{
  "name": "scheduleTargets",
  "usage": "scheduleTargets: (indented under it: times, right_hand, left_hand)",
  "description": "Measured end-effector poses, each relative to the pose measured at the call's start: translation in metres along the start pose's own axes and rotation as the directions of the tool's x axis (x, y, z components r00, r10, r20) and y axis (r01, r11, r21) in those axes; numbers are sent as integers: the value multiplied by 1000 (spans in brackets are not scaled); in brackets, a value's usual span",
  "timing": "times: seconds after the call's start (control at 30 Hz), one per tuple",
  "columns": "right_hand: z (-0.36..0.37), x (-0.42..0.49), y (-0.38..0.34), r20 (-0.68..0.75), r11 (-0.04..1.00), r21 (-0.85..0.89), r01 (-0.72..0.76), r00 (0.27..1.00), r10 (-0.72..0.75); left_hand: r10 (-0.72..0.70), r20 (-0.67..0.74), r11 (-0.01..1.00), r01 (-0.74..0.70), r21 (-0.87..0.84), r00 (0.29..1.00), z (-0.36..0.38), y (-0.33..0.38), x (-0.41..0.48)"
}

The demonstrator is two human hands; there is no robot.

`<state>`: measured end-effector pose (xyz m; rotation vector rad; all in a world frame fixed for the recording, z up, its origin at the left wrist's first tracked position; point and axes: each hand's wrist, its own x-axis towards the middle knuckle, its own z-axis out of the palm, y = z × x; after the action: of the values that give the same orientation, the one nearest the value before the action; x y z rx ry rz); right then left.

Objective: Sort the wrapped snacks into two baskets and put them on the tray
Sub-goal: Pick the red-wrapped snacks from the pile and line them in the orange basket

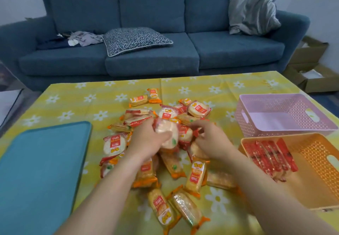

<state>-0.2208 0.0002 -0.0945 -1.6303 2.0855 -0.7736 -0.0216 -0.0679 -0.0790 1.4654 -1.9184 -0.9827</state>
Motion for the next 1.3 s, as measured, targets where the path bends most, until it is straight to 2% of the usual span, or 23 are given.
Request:
scheduleTargets:
  times: [0.07,0.13,0.2,0.23,0.3,0.37,0.4,0.47,0.5,0.57,0.6,0.63,0.67,0.7,0.73,0.8,0.87,0.93,1.03,1.07,1.13,1.2,1.3]
  right_hand:
    - [16,6,-1,134,932,-353,83,990,-38]
    - [26,13,-5,152,805,-586,89,988,1]
    - [26,16,-9,62,736,-671,88,996,-62]
    - [22,17,-10,6,759,-646,81,995,-100]
    - [6,12,-14,-126,910,-414,28,988,-88]
    - [-16,6,-18,-161,999,34,-32,986,37]
    - [-27,5,-22,-96,955,289,-70,990,101]
    - [-44,2,-28,157,743,643,-185,982,109]
    - [-49,2,-28,244,648,725,-234,967,76]
    - [-54,4,-23,238,584,769,-258,965,112]
    - [-54,6,-17,164,641,728,-245,969,185]
    - [-53,9,-9,53,777,587,-227,969,242]
    - [-51,10,-1,-16,921,329,-208,974,226]
    - [-45,10,4,19,986,30,-164,986,163]
    - [-38,6,7,118,968,-226,-108,984,137]
    - [-21,-1,10,220,832,-554,-30,959,180]
    - [-8,-7,11,182,701,-713,17,970,162]
    - [-6,-9,10,85,697,-717,-6,992,95]
    - [-19,-12,6,-26,824,-561,-78,997,77]
    - [-29,-16,3,-60,885,-451,-120,993,104]
    - [-52,-24,-5,-131,977,-87,-192,975,180]
    - [-74,-32,-13,-152,938,279,-204,955,253]
    - [-90,-54,-21,-35,741,644,-189,961,276]
  left_hand:
    - [-76,-70,980,62,-190,995,-17,-4,7]
    - [-111,-86,954,82,-289,990,-29,-10,10]
    - [-111,-29,930,94,-356,993,-34,-13,9]
    - [-105,11,921,102,-376,994,-35,-12,8]
    - [-55,107,911,94,-403,993,-36,-7,7]
    - [43,203,889,56,-455,978,-34,-2,5]
    - [89,250,874,45,-483,964,-31,2,4]
    - [164,320,865,20,-502,933,-21,10,0]
    - [177,312,870,0,-493,933,-15,14,-2]
    - [149,223,858,-13,-513,963,-4,19,-1]
    - [104,169,846,2,-533,980,-1,20,0]
    - [60,120,836,16,-548,991,0,19,2]
    - [34,83,833,17,-553,996,-2,17,5]
    - [32,65,833,9,-553,997,-4,14,7]
    - [46,64,839,-3,-544,997,-6,10,8]
    - [43,76,862,1,-507,996,-9,6,9]
    - [-49,85,838,87,-539,995,-8,3,9]
    - [-99,119,788,150,-598,988,-8,2,11]
    - [-82,184,782,178,-597,979,-8,8,8]
    - [-73,206,765,187,-617,976,-6,12,7]
    - [-41,260,701,213,-680,965,-2,20,1]
    - [20,319,634,235,-737,948,6,31,-9]
    - [125,379,505,270,-820,917,29,59,-32]
